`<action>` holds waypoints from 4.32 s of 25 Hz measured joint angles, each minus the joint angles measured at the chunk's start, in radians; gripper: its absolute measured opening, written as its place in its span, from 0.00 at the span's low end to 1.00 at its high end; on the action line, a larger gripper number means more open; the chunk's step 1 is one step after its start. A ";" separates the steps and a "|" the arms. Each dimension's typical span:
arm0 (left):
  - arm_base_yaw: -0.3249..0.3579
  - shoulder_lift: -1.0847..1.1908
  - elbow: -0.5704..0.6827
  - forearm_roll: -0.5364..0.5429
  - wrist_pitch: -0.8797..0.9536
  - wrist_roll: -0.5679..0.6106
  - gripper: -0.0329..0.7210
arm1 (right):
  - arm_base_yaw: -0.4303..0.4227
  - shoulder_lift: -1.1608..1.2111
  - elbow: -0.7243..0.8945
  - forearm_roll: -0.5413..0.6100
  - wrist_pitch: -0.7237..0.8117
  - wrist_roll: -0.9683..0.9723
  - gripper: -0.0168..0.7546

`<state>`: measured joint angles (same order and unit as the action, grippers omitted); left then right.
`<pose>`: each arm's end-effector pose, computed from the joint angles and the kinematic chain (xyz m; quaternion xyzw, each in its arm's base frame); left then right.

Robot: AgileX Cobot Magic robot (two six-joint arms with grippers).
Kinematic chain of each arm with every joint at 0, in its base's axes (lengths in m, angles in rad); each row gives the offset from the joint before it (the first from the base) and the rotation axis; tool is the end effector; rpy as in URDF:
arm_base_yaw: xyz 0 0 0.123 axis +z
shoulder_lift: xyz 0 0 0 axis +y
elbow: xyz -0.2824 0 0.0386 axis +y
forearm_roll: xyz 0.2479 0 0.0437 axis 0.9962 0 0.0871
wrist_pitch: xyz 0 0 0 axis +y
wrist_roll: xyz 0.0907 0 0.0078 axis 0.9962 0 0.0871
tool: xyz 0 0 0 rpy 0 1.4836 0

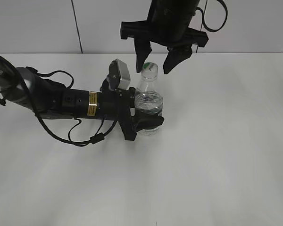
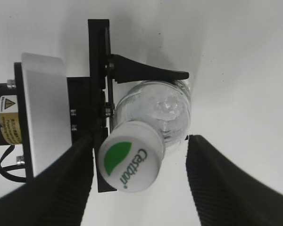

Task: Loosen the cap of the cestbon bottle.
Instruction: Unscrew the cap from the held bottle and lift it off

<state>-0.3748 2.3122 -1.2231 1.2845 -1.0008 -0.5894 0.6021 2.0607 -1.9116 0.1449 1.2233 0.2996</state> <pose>0.3616 -0.2212 0.0759 0.5211 0.6259 -0.3761 0.4419 0.3591 0.2618 0.2739 -0.1342 0.9782 0.1256 0.0969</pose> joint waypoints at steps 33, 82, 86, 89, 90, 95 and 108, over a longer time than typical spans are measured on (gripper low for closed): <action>0.000 0.000 0.000 0.009 0.014 -0.003 0.59 | 0.001 0.003 0.000 -0.029 -0.001 -0.643 0.41; 0.002 0.000 0.000 0.015 0.006 -0.013 0.59 | 0.003 0.003 -0.021 -0.009 0.012 -1.362 0.40; 0.002 0.000 0.000 0.016 0.006 -0.013 0.59 | 0.003 0.002 -0.021 -0.014 0.013 -1.363 0.40; 0.002 0.000 0.000 0.022 0.008 -0.012 0.59 | 0.003 -0.008 -0.021 -0.015 0.013 -1.363 0.40; 0.002 0.000 0.000 0.027 0.007 -0.010 0.59 | 0.003 -0.012 -0.023 -0.019 0.008 -1.363 0.40; 0.001 0.000 0.000 0.040 0.006 -0.009 0.59 | 0.003 -0.019 -0.024 -0.025 0.001 -1.363 0.40; 0.001 0.000 0.000 0.034 0.006 -0.008 0.59 | -0.010 -0.059 -0.027 -0.089 0.001 -1.094 0.40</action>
<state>-0.3739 2.3122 -1.2231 1.3183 -0.9944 -0.5973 0.5916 2.0020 -1.9391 0.0556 1.2247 -0.7945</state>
